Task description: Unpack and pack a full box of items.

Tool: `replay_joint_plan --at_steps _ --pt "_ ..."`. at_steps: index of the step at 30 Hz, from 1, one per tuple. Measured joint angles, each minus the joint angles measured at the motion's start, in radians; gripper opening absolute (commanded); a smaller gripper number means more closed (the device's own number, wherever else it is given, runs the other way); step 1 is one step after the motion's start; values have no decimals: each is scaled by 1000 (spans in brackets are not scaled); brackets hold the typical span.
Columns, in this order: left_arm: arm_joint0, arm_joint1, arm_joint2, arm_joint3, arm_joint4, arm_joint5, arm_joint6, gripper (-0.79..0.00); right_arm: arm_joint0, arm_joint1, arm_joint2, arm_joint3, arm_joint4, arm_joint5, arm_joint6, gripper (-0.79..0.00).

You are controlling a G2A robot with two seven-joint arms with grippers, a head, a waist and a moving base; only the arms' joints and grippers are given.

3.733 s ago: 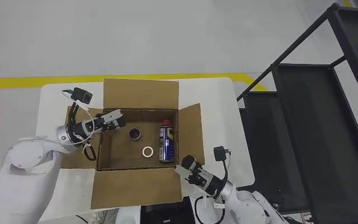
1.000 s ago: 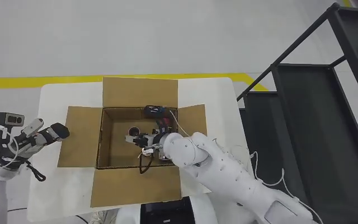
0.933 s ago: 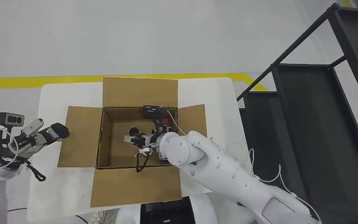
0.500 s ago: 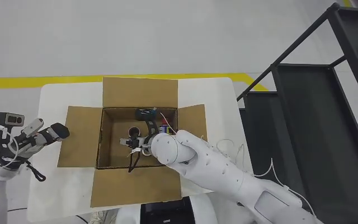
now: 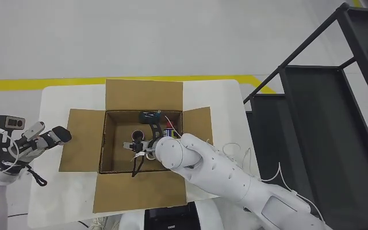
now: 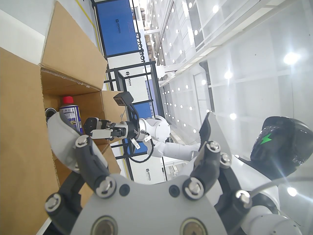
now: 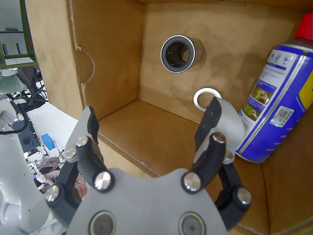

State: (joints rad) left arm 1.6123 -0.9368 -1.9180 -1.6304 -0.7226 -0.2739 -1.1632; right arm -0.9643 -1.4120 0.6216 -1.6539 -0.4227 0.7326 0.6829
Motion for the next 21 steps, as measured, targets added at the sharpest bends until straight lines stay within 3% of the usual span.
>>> replay_joint_plan --at_steps 21 --pt "0 0 0 0 0 0 0 0 3 -9 -7 21 -3 0 -20 0"
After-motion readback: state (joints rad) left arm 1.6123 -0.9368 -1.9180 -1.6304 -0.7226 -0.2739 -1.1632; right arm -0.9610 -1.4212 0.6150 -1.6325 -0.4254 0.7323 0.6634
